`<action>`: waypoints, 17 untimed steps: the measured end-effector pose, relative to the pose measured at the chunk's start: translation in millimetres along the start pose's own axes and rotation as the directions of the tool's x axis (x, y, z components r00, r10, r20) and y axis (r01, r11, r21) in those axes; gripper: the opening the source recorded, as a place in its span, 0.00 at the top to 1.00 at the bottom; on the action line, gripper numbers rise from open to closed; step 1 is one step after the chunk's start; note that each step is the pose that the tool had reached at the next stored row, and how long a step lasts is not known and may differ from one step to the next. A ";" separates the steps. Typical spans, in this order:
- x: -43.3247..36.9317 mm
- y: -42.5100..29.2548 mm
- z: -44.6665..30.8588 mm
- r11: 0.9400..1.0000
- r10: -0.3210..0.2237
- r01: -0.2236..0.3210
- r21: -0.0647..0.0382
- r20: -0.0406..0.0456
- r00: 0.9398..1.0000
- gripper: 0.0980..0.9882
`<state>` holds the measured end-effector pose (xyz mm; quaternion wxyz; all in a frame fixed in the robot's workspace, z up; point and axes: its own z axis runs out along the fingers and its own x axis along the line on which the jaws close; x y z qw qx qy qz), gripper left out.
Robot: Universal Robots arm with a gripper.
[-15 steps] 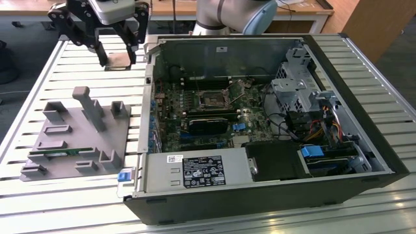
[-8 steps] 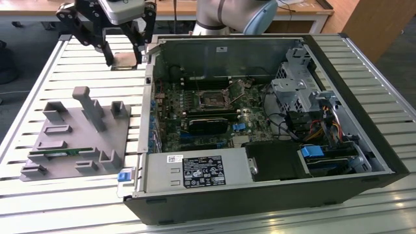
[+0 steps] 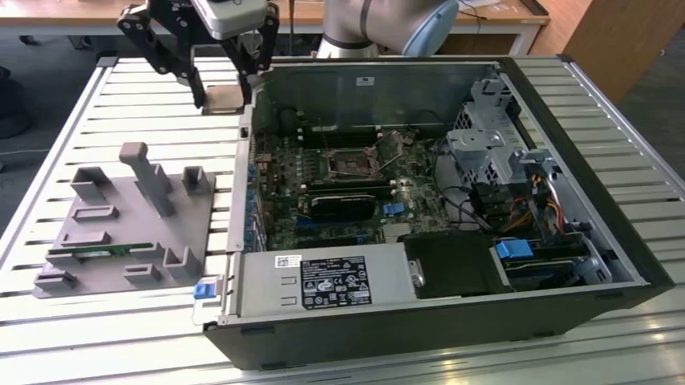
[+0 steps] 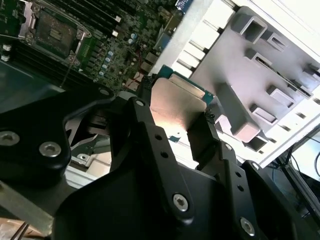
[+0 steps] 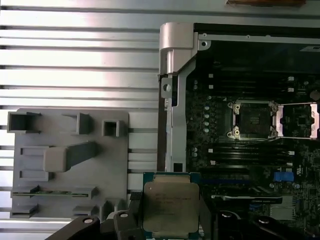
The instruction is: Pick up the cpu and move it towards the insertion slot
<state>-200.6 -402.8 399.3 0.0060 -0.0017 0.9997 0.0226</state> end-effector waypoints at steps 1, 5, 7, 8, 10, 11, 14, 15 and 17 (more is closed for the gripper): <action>-2.8 0.1 0.0 1.000 0.000 0.000 0.000 0.000 1.000 0.51; -12.4 0.4 0.2 1.000 0.000 0.000 0.000 0.000 1.000 0.51; -17.1 0.6 0.3 1.000 0.000 0.000 0.000 0.000 1.000 0.51; -19.2 0.6 0.3 1.000 0.000 0.000 0.000 0.000 1.000 0.51; -23.6 0.8 0.3 1.000 0.000 0.000 -0.001 0.000 1.000 0.51; -25.6 0.8 0.4 1.000 0.000 0.000 -0.001 0.000 1.000 0.51; -31.9 1.0 0.4 1.000 0.000 0.000 -0.001 0.000 1.000 0.51; -34.1 1.1 0.5 1.000 0.000 0.000 -0.001 0.000 1.000 0.51; -38.5 1.4 0.5 1.000 0.000 0.000 -0.001 0.000 1.000 0.51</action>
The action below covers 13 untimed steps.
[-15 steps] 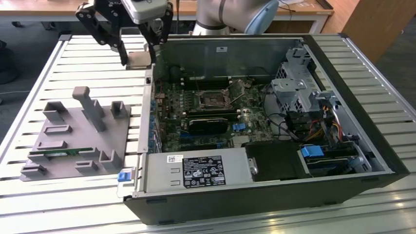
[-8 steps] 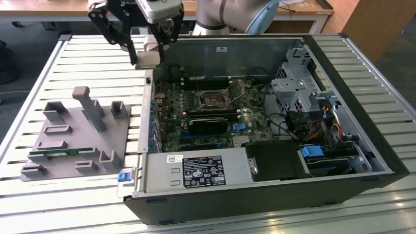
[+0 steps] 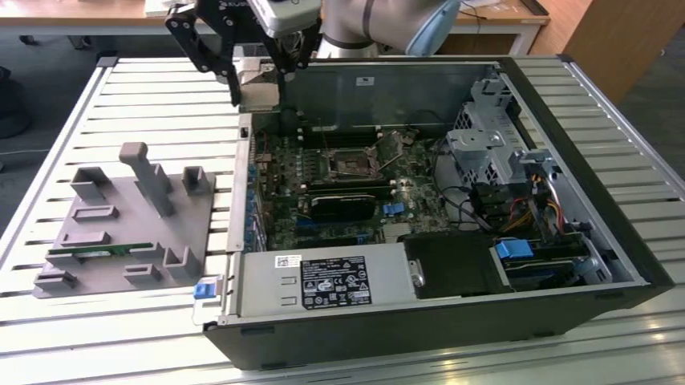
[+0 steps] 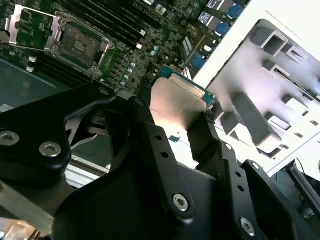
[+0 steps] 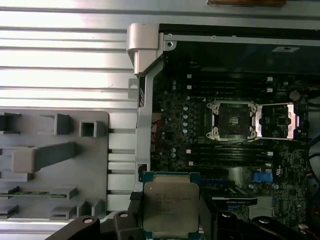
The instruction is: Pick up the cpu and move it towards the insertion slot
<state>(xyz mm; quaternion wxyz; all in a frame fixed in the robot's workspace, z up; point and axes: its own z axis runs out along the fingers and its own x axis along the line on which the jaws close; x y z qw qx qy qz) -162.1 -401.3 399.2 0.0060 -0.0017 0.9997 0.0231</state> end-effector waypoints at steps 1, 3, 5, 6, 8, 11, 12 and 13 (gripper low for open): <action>-2.1 0.2 0.1 1.000 0.000 0.000 0.000 0.000 1.000 0.51; -6.2 0.5 0.1 1.000 0.000 0.000 0.000 0.000 1.000 0.51; -10.6 0.9 0.2 1.000 0.000 0.000 0.000 0.000 1.000 0.51; -12.8 1.1 0.3 1.000 0.000 0.000 0.000 0.000 1.000 0.51; -17.0 1.3 0.3 1.000 0.000 0.000 0.000 0.000 1.000 0.51; -22.9 1.5 0.3 1.000 0.000 0.000 0.000 0.000 1.000 0.51; -25.0 1.6 0.4 1.000 0.000 0.000 0.000 0.000 1.000 0.51; -26.9 1.7 0.4 1.000 0.000 0.000 0.000 0.000 1.000 0.51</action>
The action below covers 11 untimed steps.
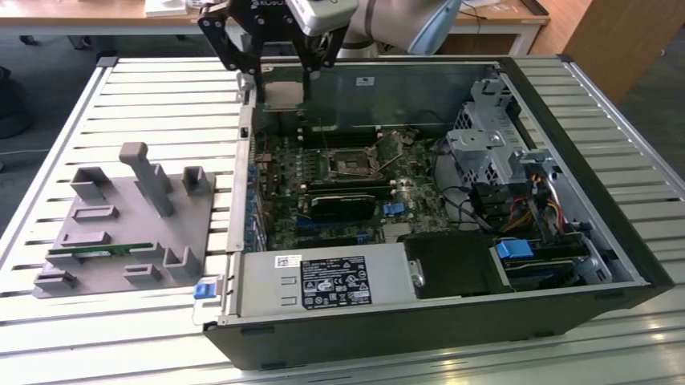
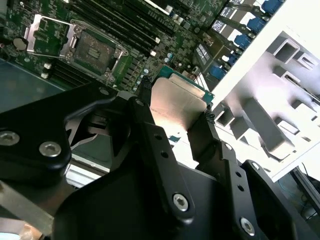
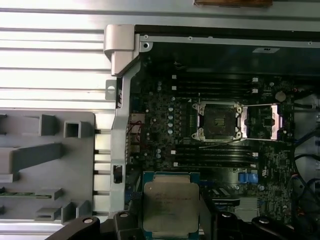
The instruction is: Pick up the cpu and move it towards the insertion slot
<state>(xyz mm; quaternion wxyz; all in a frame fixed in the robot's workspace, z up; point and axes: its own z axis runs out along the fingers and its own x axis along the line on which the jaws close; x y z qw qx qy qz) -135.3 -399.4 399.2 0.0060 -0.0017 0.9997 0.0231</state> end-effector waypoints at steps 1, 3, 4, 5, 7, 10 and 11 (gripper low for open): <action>-1.9 0.1 0.0 1.000 0.000 0.000 0.000 0.000 1.000 0.51; -5.5 0.2 0.1 1.000 0.000 0.000 0.000 0.000 1.000 0.51; -7.3 0.3 0.1 1.000 0.000 0.000 0.000 0.000 1.000 0.51; -9.2 0.4 0.1 1.000 0.000 0.000 0.000 0.000 1.000 0.51; -13.4 0.8 0.2 1.000 0.000 0.000 0.000 0.000 1.000 0.51; -20.3 1.9 0.3 1.000 0.000 0.000 0.000 0.000 1.000 0.51; -22.5 2.9 0.4 1.000 0.000 0.000 0.000 0.000 1.000 0.51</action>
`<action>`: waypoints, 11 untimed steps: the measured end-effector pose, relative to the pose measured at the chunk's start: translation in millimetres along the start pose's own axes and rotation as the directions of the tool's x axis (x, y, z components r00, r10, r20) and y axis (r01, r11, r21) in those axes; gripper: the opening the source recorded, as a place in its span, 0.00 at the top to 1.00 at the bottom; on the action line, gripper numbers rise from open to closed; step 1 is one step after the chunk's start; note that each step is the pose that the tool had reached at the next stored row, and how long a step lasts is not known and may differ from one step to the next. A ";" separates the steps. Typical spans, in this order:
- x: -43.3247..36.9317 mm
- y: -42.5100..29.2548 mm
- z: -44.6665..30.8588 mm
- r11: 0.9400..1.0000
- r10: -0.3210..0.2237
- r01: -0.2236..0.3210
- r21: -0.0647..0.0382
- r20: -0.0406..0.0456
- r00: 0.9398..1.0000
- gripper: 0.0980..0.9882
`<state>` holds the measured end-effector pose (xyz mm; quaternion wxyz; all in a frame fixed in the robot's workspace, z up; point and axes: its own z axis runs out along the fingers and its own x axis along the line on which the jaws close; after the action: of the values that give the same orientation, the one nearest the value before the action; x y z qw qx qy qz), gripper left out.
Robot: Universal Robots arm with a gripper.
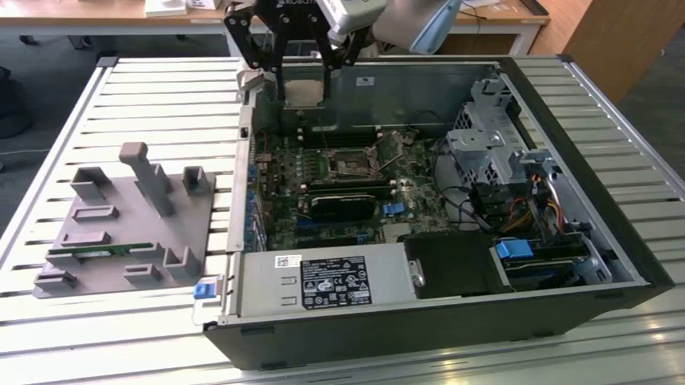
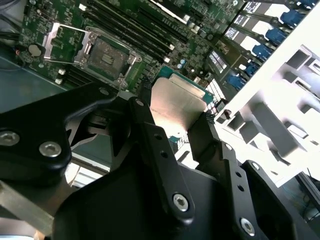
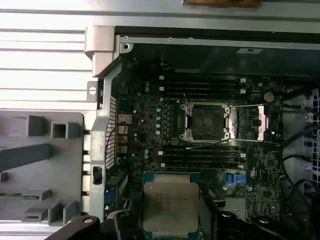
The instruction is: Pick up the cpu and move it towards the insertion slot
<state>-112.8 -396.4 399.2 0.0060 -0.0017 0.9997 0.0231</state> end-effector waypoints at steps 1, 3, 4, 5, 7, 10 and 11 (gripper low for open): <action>-2.6 1.0 0.1 1.000 0.000 0.000 0.000 0.000 1.000 0.51; -6.9 3.0 0.2 1.000 0.000 0.000 0.000 0.000 1.000 0.51; -8.9 4.0 0.3 1.000 0.000 0.000 0.000 0.000 1.000 0.51; -10.8 5.1 0.3 1.000 0.000 0.000 0.000 0.000 1.000 0.51; -14.3 7.2 0.5 1.000 0.000 0.000 0.000 0.000 1.000 0.51; -19.4 10.0 0.7 1.000 0.000 0.000 0.000 0.000 1.000 0.51; -21.1 10.7 0.8 1.000 0.000 0.000 0.000 0.000 1.000 0.51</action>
<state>-91.7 -385.6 399.2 0.0060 -0.0017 0.9997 0.0232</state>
